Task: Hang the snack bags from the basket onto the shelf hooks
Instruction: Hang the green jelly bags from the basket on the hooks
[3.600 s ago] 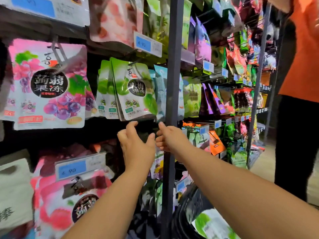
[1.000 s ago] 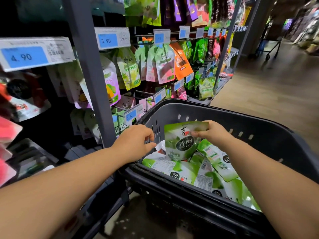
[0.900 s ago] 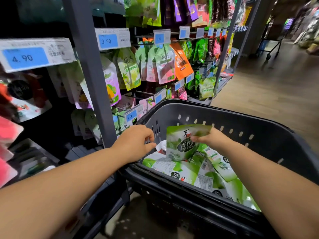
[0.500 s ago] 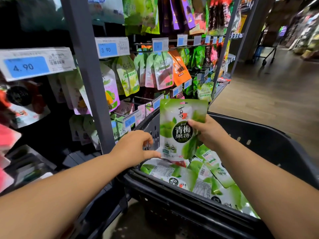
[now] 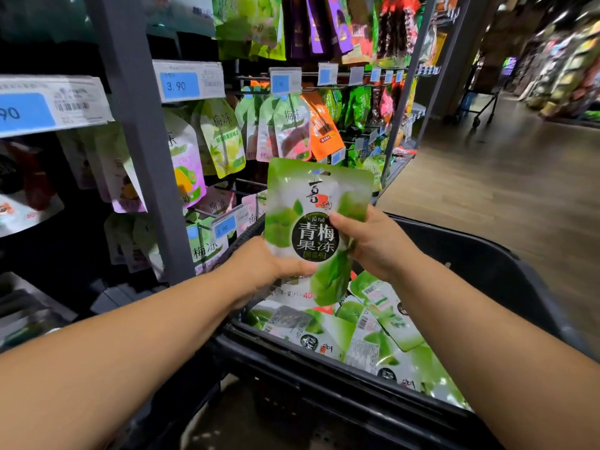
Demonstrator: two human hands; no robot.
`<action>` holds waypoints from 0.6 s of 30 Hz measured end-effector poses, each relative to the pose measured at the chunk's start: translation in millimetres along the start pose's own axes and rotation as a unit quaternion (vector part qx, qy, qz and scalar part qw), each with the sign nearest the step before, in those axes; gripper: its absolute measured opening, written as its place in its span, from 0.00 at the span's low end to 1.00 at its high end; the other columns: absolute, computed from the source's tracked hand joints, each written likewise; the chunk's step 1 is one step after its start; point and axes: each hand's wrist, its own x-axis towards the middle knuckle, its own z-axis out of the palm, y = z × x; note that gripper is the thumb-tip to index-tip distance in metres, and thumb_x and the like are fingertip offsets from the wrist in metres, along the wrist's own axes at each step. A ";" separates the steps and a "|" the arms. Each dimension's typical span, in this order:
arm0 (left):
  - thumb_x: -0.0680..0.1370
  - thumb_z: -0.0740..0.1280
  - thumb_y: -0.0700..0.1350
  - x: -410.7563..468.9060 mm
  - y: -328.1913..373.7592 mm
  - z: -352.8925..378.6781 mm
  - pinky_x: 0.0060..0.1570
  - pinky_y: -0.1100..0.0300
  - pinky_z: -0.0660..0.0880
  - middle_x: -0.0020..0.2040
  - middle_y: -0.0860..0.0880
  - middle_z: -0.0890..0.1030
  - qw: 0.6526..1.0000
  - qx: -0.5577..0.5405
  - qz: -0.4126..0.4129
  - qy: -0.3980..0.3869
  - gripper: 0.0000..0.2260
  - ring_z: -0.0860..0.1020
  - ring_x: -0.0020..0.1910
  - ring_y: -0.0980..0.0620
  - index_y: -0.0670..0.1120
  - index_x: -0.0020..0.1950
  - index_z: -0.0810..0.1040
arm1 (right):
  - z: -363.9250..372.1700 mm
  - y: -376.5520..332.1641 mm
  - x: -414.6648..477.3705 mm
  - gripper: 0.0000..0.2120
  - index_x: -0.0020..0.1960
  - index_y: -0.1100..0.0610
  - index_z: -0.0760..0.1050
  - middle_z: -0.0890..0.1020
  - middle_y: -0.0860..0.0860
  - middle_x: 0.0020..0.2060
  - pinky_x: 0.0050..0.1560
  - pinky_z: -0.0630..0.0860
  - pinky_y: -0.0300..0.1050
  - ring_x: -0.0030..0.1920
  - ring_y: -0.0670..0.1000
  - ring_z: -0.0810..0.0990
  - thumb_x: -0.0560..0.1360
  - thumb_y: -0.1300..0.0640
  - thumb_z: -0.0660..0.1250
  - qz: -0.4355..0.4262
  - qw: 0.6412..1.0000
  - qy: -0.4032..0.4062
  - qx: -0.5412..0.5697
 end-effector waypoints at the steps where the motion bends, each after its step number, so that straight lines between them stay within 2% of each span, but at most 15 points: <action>1: 0.67 0.77 0.34 2.3 -0.3 3.0 0.44 0.67 0.76 0.42 0.50 0.87 1.000 0.004 0.000 0.001 0.13 0.84 0.41 0.58 0.41 0.50 0.85 | -7.6 -3.9 -2.6 0.09 0.58 0.58 0.77 0.85 0.54 0.48 0.53 0.80 0.54 0.48 0.54 0.84 0.78 0.62 0.65 0.014 0.999 -0.020 -0.030; 3: 0.68 0.77 0.32 6.4 -3.4 6.6 0.40 0.69 0.76 0.38 0.52 0.86 1.000 0.010 0.000 0.010 0.12 0.83 0.37 0.60 0.40 0.49 0.85 | -31.7 -6.6 -5.7 0.06 0.55 0.57 0.77 0.83 0.55 0.48 0.56 0.79 0.53 0.49 0.54 0.81 0.80 0.57 0.64 0.064 0.992 -0.032 -0.105; 6: 0.67 0.78 0.34 11.3 -12.0 6.8 0.39 0.69 0.76 0.35 0.54 0.85 0.999 0.033 -0.008 0.024 0.10 0.82 0.35 0.61 0.41 0.47 0.85 | -83.0 4.9 -8.7 0.12 0.50 0.54 0.76 0.83 0.54 0.47 0.55 0.78 0.51 0.48 0.52 0.80 0.79 0.45 0.64 0.153 0.946 0.023 -0.285; 9: 0.63 0.82 0.41 17.0 -23.5 1.0 0.55 0.56 0.79 0.42 0.51 0.87 0.997 0.055 -0.025 0.042 0.16 0.84 0.45 0.52 0.44 0.49 0.85 | -129.3 23.4 -16.4 0.17 0.53 0.55 0.77 0.82 0.54 0.51 0.49 0.75 0.45 0.46 0.51 0.78 0.78 0.41 0.65 0.235 0.834 0.050 -0.496; 11: 0.54 0.83 0.49 19.0 -25.7 -0.3 0.58 0.52 0.77 0.45 0.49 0.87 0.996 0.063 -0.034 0.050 0.26 0.84 0.48 0.48 0.44 0.50 0.85 | -148.6 34.3 -26.2 0.20 0.60 0.56 0.77 0.80 0.54 0.56 0.50 0.74 0.43 0.52 0.52 0.78 0.78 0.41 0.66 0.285 0.764 0.050 -0.577; 12: 0.51 0.82 0.51 19.3 -26.2 0.2 0.55 0.52 0.77 0.44 0.47 0.87 0.996 0.065 -0.043 0.053 0.29 0.84 0.47 0.46 0.43 0.49 0.85 | -153.8 39.4 -31.5 0.22 0.64 0.57 0.76 0.79 0.54 0.60 0.51 0.73 0.43 0.55 0.53 0.78 0.78 0.42 0.66 0.308 0.739 0.048 -0.597; 14: 0.53 0.82 0.50 19.6 -26.4 2.5 0.48 0.53 0.77 0.42 0.45 0.86 0.995 0.065 -0.055 0.054 0.26 0.83 0.43 0.45 0.42 0.47 0.85 | -155.3 46.2 -41.5 0.25 0.69 0.58 0.71 0.76 0.56 0.65 0.51 0.72 0.43 0.59 0.54 0.76 0.78 0.43 0.66 0.354 0.705 0.030 -0.614; 16: 0.59 0.83 0.46 18.7 -25.5 3.8 0.36 0.58 0.74 0.39 0.45 0.86 0.995 0.067 -0.056 0.055 0.18 0.81 0.37 0.47 0.43 0.45 0.85 | -156.6 51.6 -45.9 0.28 0.70 0.59 0.71 0.75 0.57 0.66 0.55 0.74 0.45 0.62 0.55 0.76 0.78 0.42 0.66 0.379 0.692 0.018 -0.615; 18: 0.64 0.81 0.41 17.6 -25.5 5.5 0.32 0.62 0.70 0.36 0.48 0.85 0.995 0.063 -0.053 0.057 0.12 0.79 0.35 0.51 0.43 0.44 0.85 | -159.0 54.5 -46.2 0.31 0.71 0.60 0.69 0.74 0.57 0.67 0.60 0.74 0.47 0.64 0.56 0.76 0.77 0.41 0.67 0.379 0.689 0.029 -0.617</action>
